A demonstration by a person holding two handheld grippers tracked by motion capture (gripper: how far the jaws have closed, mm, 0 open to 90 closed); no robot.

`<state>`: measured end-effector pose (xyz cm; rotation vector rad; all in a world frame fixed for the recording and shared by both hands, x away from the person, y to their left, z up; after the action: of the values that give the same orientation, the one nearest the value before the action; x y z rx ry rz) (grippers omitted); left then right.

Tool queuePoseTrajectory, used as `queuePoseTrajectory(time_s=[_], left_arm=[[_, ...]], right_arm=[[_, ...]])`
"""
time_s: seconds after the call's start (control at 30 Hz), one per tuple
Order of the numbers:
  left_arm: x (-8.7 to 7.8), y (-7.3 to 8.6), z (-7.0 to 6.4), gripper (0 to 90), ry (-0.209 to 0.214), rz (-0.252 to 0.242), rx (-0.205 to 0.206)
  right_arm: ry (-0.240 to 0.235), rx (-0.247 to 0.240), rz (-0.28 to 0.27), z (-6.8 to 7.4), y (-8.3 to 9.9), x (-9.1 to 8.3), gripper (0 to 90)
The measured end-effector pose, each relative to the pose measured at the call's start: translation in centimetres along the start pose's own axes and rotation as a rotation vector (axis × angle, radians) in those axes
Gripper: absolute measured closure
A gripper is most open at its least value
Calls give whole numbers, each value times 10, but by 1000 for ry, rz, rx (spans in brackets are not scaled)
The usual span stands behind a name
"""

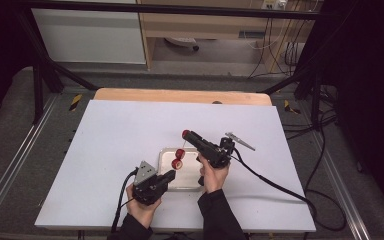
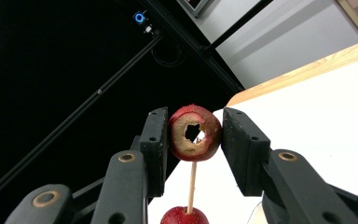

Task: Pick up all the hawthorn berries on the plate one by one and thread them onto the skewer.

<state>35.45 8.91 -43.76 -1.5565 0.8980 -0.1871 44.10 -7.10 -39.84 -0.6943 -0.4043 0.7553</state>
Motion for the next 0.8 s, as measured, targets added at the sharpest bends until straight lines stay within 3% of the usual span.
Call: queuePoseTrajectory(time_s=[0.2,0.4,0.63,0.8], left_arm=[[3,-2,-1,888,3,-13,-24],[5,-3,-1,889,-3,-24,-18],[5,-3,-1,890,-9,-23,5],[5,-2,1,890,-3,-23,-4]], right_arm=[[-2,1,1,1,3,-1,628],[-10,-3,-7,3,5,-2,632],[-6,1,15,2,6,-2,638],[-4,-2,34,1,6,-2,643]])
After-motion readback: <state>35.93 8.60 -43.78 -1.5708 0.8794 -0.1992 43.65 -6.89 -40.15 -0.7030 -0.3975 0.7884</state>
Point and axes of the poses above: each handheld gripper's, and its own axes: x roughly forward along the jaws, y roughly out of its underside, z roughly to its left, the point moved 5 cm from there along x, roughly forward along the jaws, and after that the axes turned 3 degrees about -z, right-handed, at the moved point
